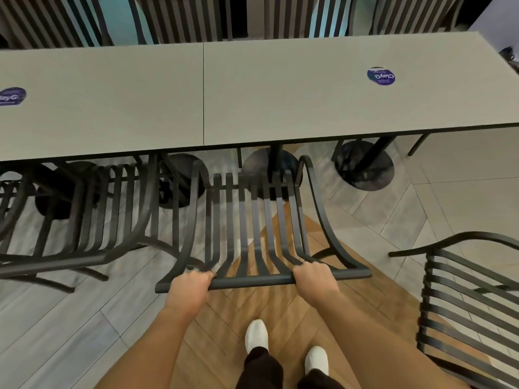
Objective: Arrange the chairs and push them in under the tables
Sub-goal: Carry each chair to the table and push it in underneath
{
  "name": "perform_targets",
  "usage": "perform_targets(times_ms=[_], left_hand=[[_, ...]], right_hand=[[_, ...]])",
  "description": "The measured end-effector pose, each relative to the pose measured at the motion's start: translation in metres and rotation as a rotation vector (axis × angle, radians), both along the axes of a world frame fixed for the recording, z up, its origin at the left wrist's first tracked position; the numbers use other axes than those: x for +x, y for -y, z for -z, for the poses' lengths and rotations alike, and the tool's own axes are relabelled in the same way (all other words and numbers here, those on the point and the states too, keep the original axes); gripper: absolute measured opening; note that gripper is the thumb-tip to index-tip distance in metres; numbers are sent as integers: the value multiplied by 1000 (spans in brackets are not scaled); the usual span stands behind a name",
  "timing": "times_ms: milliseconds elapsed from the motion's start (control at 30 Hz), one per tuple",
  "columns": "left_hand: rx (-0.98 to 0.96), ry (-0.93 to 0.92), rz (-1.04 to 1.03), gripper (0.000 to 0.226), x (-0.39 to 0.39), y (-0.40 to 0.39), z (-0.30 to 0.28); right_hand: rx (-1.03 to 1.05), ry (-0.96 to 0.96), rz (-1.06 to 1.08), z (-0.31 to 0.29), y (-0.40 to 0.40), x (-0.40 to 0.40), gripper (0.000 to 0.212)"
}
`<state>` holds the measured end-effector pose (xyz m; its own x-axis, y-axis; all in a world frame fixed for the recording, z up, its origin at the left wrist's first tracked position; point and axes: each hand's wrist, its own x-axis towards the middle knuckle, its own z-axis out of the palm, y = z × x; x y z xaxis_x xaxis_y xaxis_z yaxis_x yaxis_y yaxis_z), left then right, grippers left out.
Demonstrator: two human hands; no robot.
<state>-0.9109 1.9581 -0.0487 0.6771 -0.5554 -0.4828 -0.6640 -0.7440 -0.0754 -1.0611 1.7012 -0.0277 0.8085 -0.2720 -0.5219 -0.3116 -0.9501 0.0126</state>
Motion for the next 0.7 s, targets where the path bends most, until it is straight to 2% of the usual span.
perform_targets(times_ms=[533, 700], left_hand=[[38, -29, 0, 47, -3, -4, 2], [-28, -92, -32, 44, -1, -4, 2]], right_hand=[[64, -23, 38, 12, -7, -4, 22], [143, -45, 96, 14, -3, -1, 25]])
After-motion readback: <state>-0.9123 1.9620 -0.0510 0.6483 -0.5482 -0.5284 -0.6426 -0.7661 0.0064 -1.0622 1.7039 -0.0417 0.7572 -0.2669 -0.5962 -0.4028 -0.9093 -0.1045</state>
